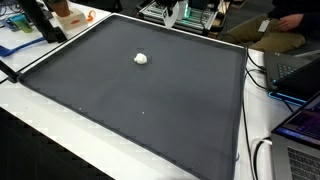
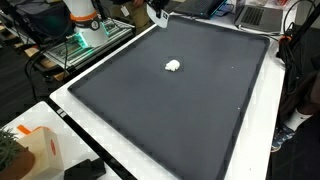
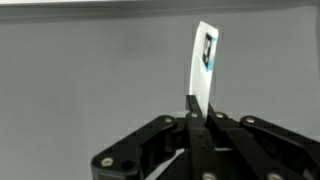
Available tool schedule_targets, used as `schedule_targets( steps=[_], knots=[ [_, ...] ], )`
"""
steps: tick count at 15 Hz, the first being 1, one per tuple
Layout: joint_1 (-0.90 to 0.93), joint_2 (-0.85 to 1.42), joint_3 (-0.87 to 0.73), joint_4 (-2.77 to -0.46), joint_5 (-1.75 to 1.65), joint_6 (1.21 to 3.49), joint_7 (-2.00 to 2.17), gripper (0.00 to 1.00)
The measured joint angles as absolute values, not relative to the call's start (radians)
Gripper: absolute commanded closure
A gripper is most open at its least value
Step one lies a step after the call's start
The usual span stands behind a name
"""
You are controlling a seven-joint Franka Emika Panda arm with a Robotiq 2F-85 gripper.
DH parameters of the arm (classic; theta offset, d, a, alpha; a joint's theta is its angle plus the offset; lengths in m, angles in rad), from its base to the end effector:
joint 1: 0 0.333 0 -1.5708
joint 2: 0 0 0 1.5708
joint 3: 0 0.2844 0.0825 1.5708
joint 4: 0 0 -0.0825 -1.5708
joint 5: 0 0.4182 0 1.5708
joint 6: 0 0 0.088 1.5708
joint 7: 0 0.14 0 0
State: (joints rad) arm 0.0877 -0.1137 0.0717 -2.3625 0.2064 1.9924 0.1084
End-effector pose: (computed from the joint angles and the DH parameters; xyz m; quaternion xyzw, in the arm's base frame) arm 0.4691 0.0937 0.2704 -0.9879 0.0294 0.1371 0.0661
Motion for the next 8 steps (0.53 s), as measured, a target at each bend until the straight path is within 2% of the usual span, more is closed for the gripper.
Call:
schedule_targets(
  steps=[3,8],
  knots=[
    [0.088,-0.113,0.073,-2.362,0.201,2.002,0.139,0.99],
    [0.09,-0.113,0.118,-2.386,0.141,2.12,0.455,0.99]
  ],
)
